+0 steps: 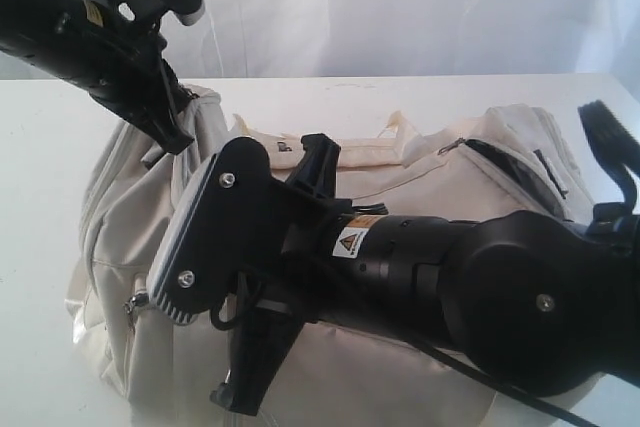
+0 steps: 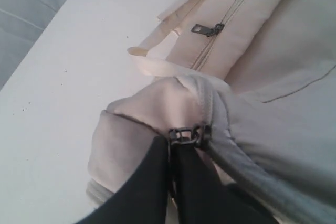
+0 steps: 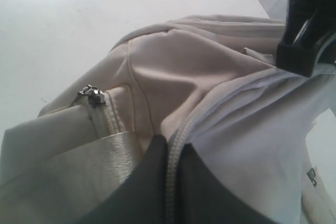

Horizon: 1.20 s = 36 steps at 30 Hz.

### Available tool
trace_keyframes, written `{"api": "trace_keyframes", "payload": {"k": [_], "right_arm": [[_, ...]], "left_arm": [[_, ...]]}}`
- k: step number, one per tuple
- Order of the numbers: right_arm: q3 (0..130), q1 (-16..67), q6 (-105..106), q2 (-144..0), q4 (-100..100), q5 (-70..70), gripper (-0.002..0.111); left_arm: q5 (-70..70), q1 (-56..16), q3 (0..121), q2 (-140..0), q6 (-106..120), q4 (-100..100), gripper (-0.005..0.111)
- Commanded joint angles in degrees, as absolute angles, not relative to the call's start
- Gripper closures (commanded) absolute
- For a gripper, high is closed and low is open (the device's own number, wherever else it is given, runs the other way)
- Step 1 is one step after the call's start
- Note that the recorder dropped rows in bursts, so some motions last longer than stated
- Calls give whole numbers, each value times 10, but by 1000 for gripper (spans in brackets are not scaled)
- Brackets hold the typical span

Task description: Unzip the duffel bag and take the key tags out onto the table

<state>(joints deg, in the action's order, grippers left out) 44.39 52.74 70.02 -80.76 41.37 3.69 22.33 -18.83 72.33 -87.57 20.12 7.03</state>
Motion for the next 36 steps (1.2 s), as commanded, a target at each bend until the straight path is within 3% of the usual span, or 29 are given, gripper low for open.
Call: {"api": "trace_keyframes", "payload": {"k": [1, 6, 8, 10, 14, 17, 29, 31, 36], "right_arm": [[432, 544, 703, -807, 402, -102, 108], [432, 544, 703, -807, 402, -102, 108], [432, 544, 703, -807, 402, -102, 108], [432, 544, 703, -807, 402, -102, 108], [432, 544, 703, -807, 402, -102, 108], [432, 544, 694, -807, 404, -102, 108], [433, 544, 665, -800, 404, -59, 105], [435, 544, 657, -789, 404, -52, 98], [435, 544, 651, -744, 404, -46, 57]], "left_arm": [[86, -167, 741, -894, 159, 129, 107], [103, -167, 741, -893, 150, 129, 106], [123, -167, 741, -889, 151, 129, 100], [138, -167, 741, -886, 151, 136, 87], [166, -167, 741, -873, 151, 140, 49], [181, -167, 741, -859, 151, 140, 36], [370, -167, 741, -742, 91, 131, 37], [421, -167, 741, -715, 76, 105, 40], [538, -167, 737, -660, 78, 36, 55]]}}
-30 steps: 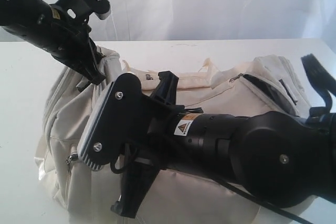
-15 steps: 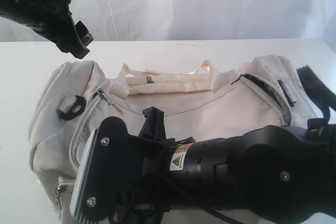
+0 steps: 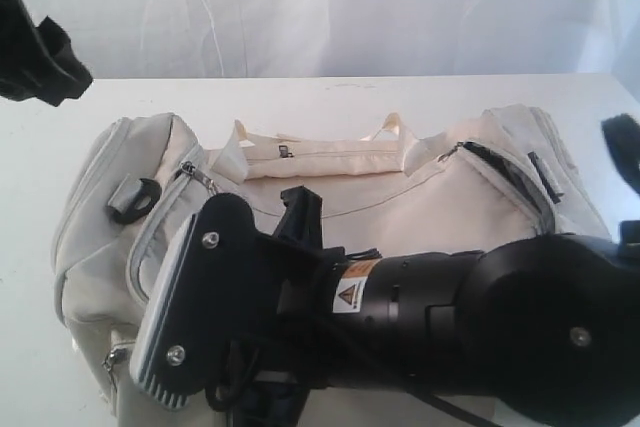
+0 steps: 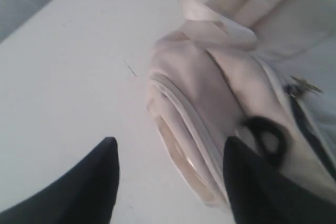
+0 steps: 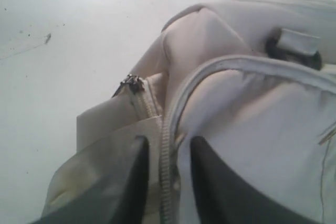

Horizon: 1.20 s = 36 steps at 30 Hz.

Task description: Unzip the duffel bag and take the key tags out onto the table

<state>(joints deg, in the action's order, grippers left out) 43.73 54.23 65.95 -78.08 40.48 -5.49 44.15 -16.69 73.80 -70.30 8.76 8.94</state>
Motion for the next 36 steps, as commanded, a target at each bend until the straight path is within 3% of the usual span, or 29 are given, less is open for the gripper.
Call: {"api": "trace_keyframes", "payload": {"k": [1, 3, 7, 10, 15, 22, 34, 36], "right_arm": [[435, 544, 644, -735, 404, -42, 51], [435, 540, 611, -714, 404, -38, 45], [449, 508, 545, -669, 400, -88, 45], [481, 456, 427, -646, 294, -183, 46], [580, 423, 95, -653, -130, -437, 50], [644, 423, 244, -656, 78, -559, 50], [645, 486, 277, -806, 26, -527, 51], [645, 486, 277, -815, 23, -506, 63]], "left_arm": [[554, -167, 733, -651, 85, 28, 60], [569, -167, 719, -630, 101, 11, 73], [561, -167, 668, -576, 143, -46, 107], [538, -167, 626, -531, 172, -98, 107], [496, -167, 555, -477, 194, -129, 107], [429, -167, 452, -460, 195, -130, 107], [403, -167, 428, -438, 195, -164, 107], [403, -167, 428, -438, 195, -167, 107]]}}
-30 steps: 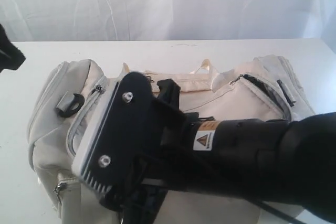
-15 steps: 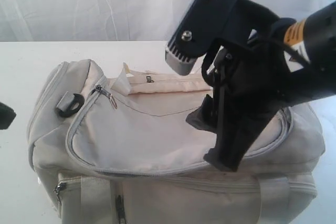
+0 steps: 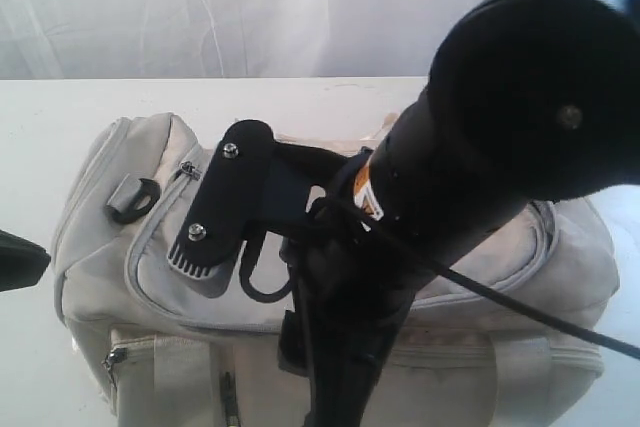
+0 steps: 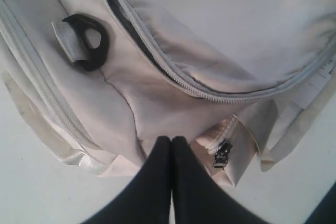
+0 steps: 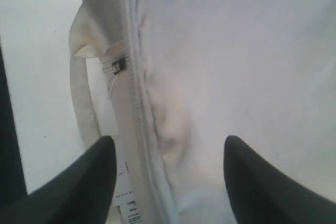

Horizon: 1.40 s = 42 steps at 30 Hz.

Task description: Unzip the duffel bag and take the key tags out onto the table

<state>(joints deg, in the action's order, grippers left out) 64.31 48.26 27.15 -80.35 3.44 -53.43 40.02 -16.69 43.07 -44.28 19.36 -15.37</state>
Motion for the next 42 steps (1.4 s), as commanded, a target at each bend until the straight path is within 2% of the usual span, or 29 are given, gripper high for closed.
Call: {"api": "trace_keyframes", "payload": {"k": [1, 4, 5, 8, 11, 14, 17, 28, 34, 42], "right_arm": [[645, 486, 277, -815, 18, -501, 67], [645, 486, 224, -815, -32, -500, 80], [645, 486, 207, -815, -44, -500, 91], [645, 486, 205, -815, -50, -500, 109], [647, 486, 199, -815, -74, -495, 108], [667, 485, 107, -815, -209, -484, 108], [699, 473, 97, -817, -228, -472, 108], [902, 332, 117, -978, -253, -406, 108], [974, 273, 136, -1043, -189, -371, 108], [1047, 189, 228, -1118, 0, -346, 108]], "left_arm": [[403, -167, 428, -438, 195, -167, 107], [403, -167, 428, -438, 195, -167, 107], [403, -167, 428, -438, 195, -167, 107], [403, -167, 428, -438, 195, -171, 107], [403, -167, 428, -438, 195, -171, 107], [403, -167, 428, -438, 195, -176, 107], [400, -167, 428, -438, 195, -179, 107], [400, -167, 427, -438, 195, -194, 107], [400, -167, 427, -438, 195, -194, 107], [400, -167, 427, -441, 195, -194, 107]]}}
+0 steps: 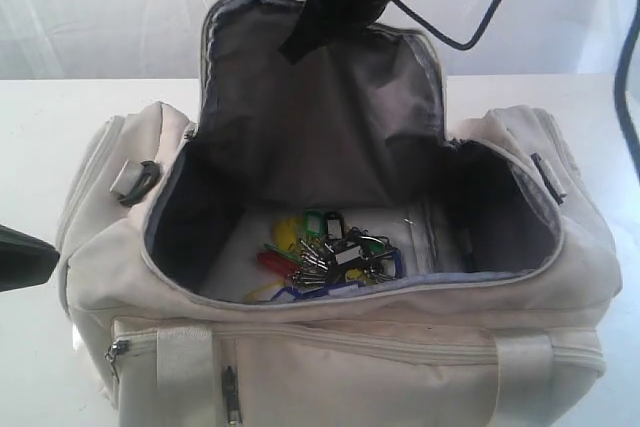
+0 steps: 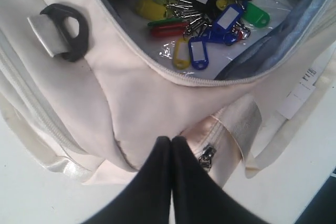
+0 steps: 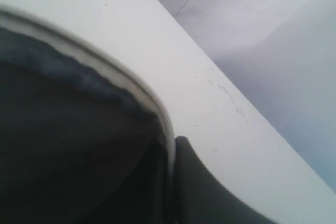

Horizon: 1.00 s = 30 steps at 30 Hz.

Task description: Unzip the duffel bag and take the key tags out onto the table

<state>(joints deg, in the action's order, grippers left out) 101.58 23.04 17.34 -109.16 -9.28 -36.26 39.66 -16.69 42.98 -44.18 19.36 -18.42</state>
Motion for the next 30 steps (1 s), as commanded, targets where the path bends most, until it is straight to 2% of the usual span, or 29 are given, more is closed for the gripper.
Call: {"api": "trace_keyframes", "payload": {"k": [1, 8, 14, 17, 21, 22, 25, 30], "right_arm": [[1054, 180, 243, -1127, 28, -346, 108], [1125, 119, 297, -1180, 189, -346, 108], [1162, 105, 297, -1222, 173, -354, 105], [1162, 105, 297, -1241, 169, -365, 86], [1162, 105, 273, -1243, 170, -358, 39], [1162, 105, 266, -1239, 170, -352, 33], [1167, 105, 254, -1216, 169, -343, 32], [1173, 105, 239, -1158, 181, -390, 39]], "left_arm": [[400, -167, 427, -441, 195, -194, 107], [398, -167, 427, -440, 195, -197, 107], [394, -167, 427, -440, 195, -197, 107], [394, -167, 427, -440, 195, -197, 107], [394, -167, 427, -440, 195, -197, 107], [394, -167, 427, -440, 195, -197, 107], [395, -167, 427, -440, 195, -197, 107], [395, -167, 427, -440, 195, -197, 107]]}}
